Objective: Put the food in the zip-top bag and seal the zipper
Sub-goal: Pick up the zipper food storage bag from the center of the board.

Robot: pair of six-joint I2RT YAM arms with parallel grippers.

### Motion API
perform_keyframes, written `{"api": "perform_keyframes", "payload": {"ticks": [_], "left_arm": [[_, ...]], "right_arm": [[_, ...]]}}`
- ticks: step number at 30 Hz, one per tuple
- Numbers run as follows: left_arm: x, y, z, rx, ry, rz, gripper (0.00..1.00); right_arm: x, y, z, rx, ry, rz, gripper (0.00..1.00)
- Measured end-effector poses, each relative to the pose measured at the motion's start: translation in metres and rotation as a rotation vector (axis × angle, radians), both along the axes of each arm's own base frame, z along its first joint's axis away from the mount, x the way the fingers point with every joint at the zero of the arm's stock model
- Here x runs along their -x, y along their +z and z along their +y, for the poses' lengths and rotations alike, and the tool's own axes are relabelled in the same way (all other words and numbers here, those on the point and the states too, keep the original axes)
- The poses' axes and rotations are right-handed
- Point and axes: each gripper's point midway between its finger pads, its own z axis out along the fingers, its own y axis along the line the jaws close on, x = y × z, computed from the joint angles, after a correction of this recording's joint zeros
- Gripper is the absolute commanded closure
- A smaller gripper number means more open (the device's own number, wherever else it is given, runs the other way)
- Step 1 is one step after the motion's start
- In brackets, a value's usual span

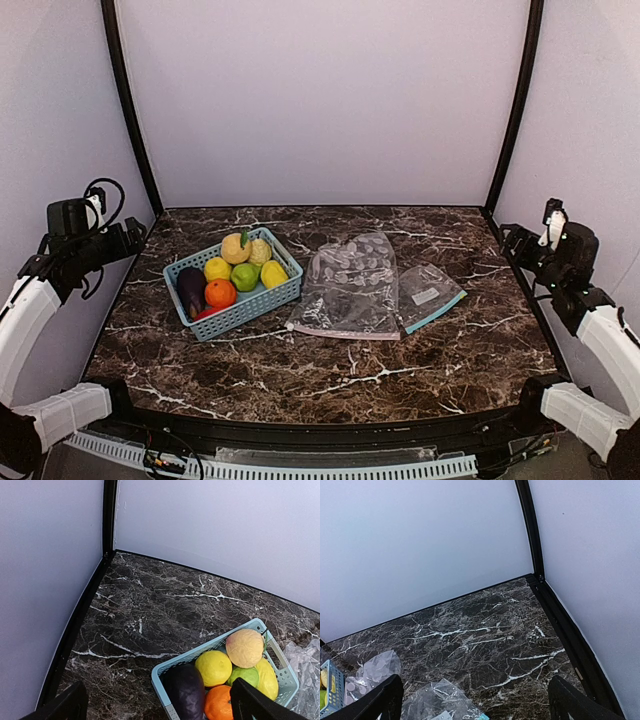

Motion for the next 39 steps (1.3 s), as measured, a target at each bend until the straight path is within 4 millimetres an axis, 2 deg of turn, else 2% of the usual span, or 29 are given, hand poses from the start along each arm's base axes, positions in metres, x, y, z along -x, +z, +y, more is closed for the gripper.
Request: {"api": "perform_keyframes", "payload": {"ticks": [6, 11, 14, 18, 20, 25, 29, 32, 35, 39], "left_arm": [[0.002, -0.003, 0.006, -0.014, 0.03, 0.014, 0.0], [0.004, -0.003, 0.016, -0.051, 0.079, 0.024, 0.0], [0.003, 0.004, 0.016, -0.087, 0.062, 0.015, 0.0], [-0.009, 0.023, 0.001, -0.101, -0.035, -0.015, 0.0], [-0.019, 0.033, -0.018, -0.096, -0.119, -0.024, 0.0], [-0.039, 0.034, -0.094, -0.085, -0.393, -0.01, 0.0], [-0.048, 0.025, -0.14, -0.031, -0.571, -0.005, 0.0], [-0.055, 0.021, -0.152, -0.012, -0.613, -0.035, 0.0], [-0.054, 0.008, -0.153, 0.0, -0.614, -0.032, 0.0], [-0.051, -0.002, -0.152, 0.013, -0.606, -0.018, 0.0]], "right_arm": [[0.002, -0.005, 0.002, -0.009, 0.007, 0.029, 0.01], [0.002, 0.002, 0.01, 0.008, 0.063, 0.031, 0.01], [0.003, 0.005, 0.017, 0.014, 0.103, 0.041, 0.01], [0.001, 0.006, 0.031, 0.0, 0.188, 0.085, 0.01], [-0.002, 0.001, 0.046, -0.011, 0.255, 0.13, 0.01], [0.003, -0.038, 0.112, -0.066, 0.48, 0.307, 0.02], [0.03, -0.079, 0.165, -0.119, 0.632, 0.446, 0.1], [0.053, -0.112, 0.192, -0.15, 0.702, 0.559, 0.15], [0.072, -0.144, 0.21, -0.166, 0.732, 0.671, 0.17], [0.083, -0.164, 0.23, -0.159, 0.772, 0.734, 0.23]]}}
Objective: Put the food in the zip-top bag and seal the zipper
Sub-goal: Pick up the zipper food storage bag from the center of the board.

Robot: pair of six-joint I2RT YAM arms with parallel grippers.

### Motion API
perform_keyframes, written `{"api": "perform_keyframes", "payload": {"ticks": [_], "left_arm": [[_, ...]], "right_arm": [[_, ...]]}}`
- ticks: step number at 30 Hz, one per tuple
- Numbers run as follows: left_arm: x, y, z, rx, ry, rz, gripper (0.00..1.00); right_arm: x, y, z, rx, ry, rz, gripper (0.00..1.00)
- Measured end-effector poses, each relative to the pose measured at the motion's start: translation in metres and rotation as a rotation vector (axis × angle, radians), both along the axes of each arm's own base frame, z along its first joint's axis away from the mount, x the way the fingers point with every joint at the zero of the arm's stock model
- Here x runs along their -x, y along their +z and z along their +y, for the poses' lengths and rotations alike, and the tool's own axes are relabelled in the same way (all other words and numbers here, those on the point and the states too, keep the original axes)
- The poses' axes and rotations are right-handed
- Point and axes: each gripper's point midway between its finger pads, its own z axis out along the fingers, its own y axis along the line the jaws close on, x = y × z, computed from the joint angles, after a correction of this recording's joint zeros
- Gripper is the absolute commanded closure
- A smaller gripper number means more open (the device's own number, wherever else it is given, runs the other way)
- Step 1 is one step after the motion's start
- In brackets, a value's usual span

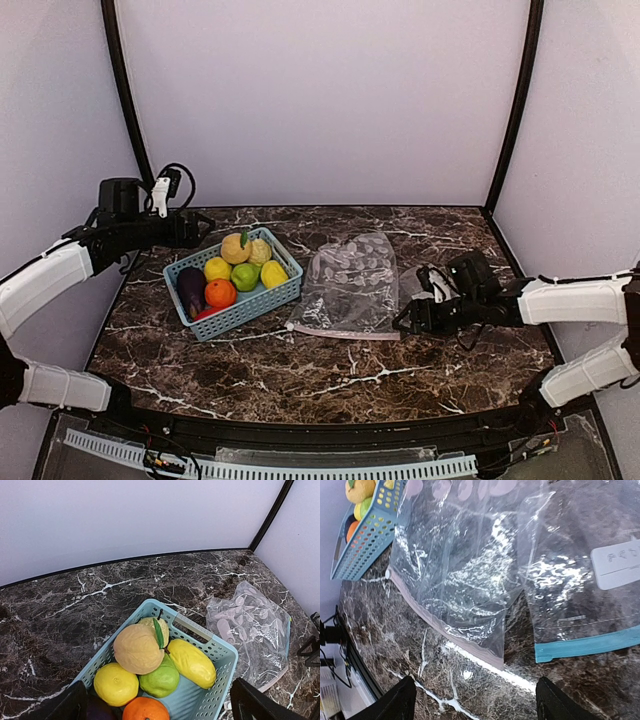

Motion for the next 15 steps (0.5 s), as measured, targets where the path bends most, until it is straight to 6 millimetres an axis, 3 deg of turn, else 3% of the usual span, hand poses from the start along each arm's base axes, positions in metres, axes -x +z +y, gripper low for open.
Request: {"api": "perform_keyframes", "payload": {"ticks": [6, 10, 15], "left_arm": [[0.007, 0.018, 0.006, 0.001, 0.028, -0.067, 0.0], [0.01, 0.031, 0.009, 0.002, 0.034, -0.112, 0.0], [0.009, 0.031, 0.008, -0.001, 0.031, -0.116, 0.0]], "right_arm": [[0.001, -0.031, 0.02, 0.049, 0.051, 0.056, 0.3], [-0.013, -0.036, 0.027, 0.059, 0.048, 0.042, 0.34], [-0.025, -0.035, 0.035, 0.058, 0.053, 0.011, 0.39]]}}
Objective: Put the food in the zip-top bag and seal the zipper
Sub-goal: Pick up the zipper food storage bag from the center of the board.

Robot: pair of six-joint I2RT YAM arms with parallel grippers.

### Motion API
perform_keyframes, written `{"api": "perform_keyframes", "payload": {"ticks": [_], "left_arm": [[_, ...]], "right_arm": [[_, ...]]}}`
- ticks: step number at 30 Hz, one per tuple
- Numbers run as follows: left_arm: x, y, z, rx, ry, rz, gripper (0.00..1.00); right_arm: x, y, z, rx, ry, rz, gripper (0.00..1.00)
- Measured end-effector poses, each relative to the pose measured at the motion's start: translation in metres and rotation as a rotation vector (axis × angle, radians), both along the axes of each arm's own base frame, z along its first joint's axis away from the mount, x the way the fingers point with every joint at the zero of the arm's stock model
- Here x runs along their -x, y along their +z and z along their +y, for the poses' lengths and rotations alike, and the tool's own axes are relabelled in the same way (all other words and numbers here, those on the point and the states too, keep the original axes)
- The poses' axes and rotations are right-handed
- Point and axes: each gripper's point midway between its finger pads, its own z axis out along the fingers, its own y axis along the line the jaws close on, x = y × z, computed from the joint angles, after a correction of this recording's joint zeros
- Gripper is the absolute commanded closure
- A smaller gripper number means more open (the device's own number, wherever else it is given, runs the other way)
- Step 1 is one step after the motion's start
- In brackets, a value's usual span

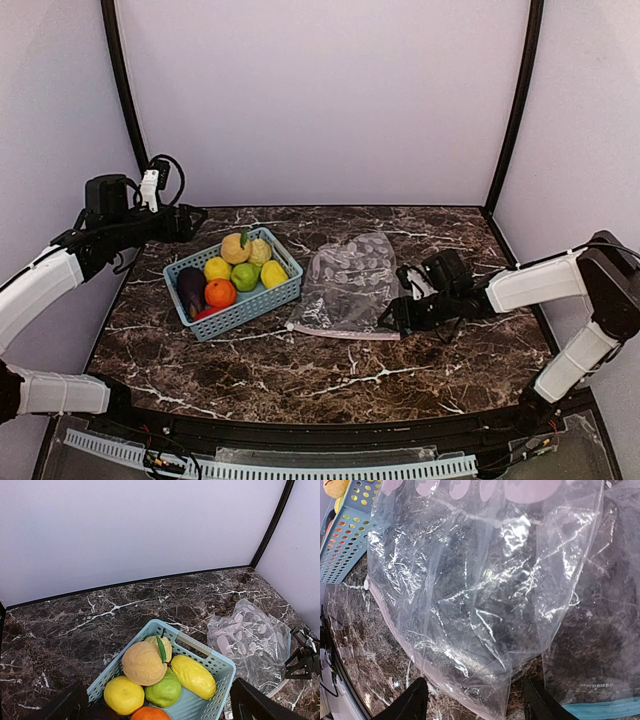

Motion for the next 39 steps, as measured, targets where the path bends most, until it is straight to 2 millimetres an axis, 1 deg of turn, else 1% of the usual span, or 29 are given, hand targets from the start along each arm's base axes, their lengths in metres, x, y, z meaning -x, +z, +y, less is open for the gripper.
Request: {"api": "perform_keyframes", "payload": {"ticks": [6, 13, 17, 25, 28, 31, 35, 39], "left_arm": [[0.0, -0.001, -0.001, 0.0, -0.003, 0.004, 0.0], [-0.001, -0.004, -0.001, -0.001, -0.004, 0.011, 0.0], [-0.003, -0.007, -0.002, -0.002, -0.006, 0.02, 0.0], [-0.002, -0.008, -0.003, 0.0, -0.016, 0.023, 0.0], [-0.002, -0.007, -0.004, -0.004, -0.022, 0.02, 0.0], [-0.002, -0.007, -0.004, -0.009, -0.027, 0.017, 0.0], [0.002, -0.006, -0.011, -0.005, -0.073, 0.009, 0.0], [0.015, -0.003, -0.03, -0.004, -0.187, -0.022, 0.0]], "right_arm": [[-0.005, -0.003, 0.002, 0.001, -0.006, -0.01, 0.44], [-0.007, -0.008, 0.004, 0.001, -0.008, -0.009, 0.59], [-0.008, -0.008, 0.005, 0.0, -0.009, -0.013, 0.64], [-0.01, -0.009, 0.006, -0.007, -0.012, -0.015, 0.83], [-0.01, -0.007, 0.007, -0.013, -0.01, -0.019, 0.92], [-0.012, -0.003, 0.01, -0.031, -0.009, -0.029, 1.0], [-0.011, 0.011, 0.014, -0.068, -0.002, -0.04, 1.0], [-0.011, 0.044, 0.023, -0.14, 0.018, -0.06, 1.0]]}}
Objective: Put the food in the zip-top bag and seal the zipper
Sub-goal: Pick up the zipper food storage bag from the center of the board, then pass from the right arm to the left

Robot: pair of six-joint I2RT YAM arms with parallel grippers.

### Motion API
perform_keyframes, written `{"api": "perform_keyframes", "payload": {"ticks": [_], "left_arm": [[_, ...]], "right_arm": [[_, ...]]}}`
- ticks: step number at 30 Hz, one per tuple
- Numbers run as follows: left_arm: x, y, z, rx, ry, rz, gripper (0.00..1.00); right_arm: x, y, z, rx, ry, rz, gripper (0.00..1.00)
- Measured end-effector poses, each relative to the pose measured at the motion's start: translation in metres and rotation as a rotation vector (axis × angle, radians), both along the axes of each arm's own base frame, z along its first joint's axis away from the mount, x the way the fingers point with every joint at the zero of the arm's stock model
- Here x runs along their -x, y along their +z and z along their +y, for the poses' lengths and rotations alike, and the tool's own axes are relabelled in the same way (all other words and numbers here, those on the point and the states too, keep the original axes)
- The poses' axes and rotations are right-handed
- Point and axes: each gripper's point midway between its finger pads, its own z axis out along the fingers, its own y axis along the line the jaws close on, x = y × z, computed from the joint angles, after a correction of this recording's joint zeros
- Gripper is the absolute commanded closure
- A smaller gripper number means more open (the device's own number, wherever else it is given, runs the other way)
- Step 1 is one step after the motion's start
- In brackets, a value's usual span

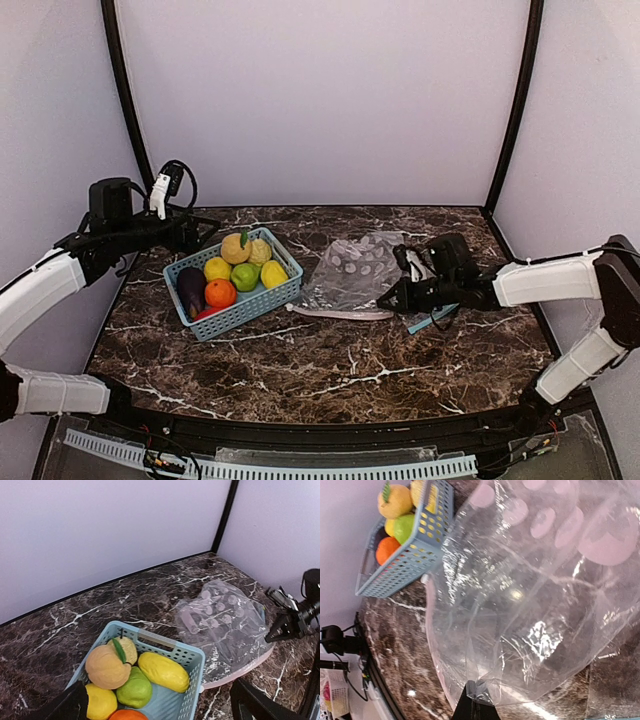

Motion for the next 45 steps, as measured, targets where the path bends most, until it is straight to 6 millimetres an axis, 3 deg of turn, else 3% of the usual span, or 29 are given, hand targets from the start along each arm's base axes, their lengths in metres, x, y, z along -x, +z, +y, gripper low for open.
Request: {"api": "perform_keyframes", "payload": {"ticks": [9, 12, 15, 22, 31, 38, 43, 45], "left_arm": [[0.066, 0.019, -0.067, -0.043, -0.327, -0.162, 0.0], [0.083, 0.023, -0.083, -0.056, -0.397, -0.197, 0.0], [0.092, 0.024, -0.09, -0.07, -0.43, -0.22, 0.0], [0.097, 0.02, -0.085, -0.068, -0.41, -0.239, 0.0], [0.11, -0.004, -0.095, 0.143, -0.452, -0.154, 0.0], [0.113, 0.032, -0.108, 0.283, -0.515, -0.203, 0.0], [0.116, 0.04, -0.121, 0.312, -0.564, -0.208, 0.0], [0.116, 0.041, -0.127, 0.318, -0.582, -0.205, 0.07]], "right_arm": [[-0.007, 0.147, 0.029, -0.291, 0.062, -0.117, 1.0], [-0.001, 0.176, 0.029, -0.362, 0.078, -0.116, 1.0], [0.006, 0.19, 0.027, -0.402, 0.087, -0.1, 1.0], [0.022, 0.214, 0.022, -0.488, 0.122, -0.048, 1.0], [0.038, 0.265, 0.014, -0.668, 0.197, -0.053, 1.0], [0.049, 0.285, 0.016, -0.75, 0.263, -0.044, 1.0], [0.054, 0.292, 0.016, -0.807, 0.301, -0.027, 1.0], [0.054, 0.293, 0.016, -0.818, 0.306, -0.021, 1.0]]}}
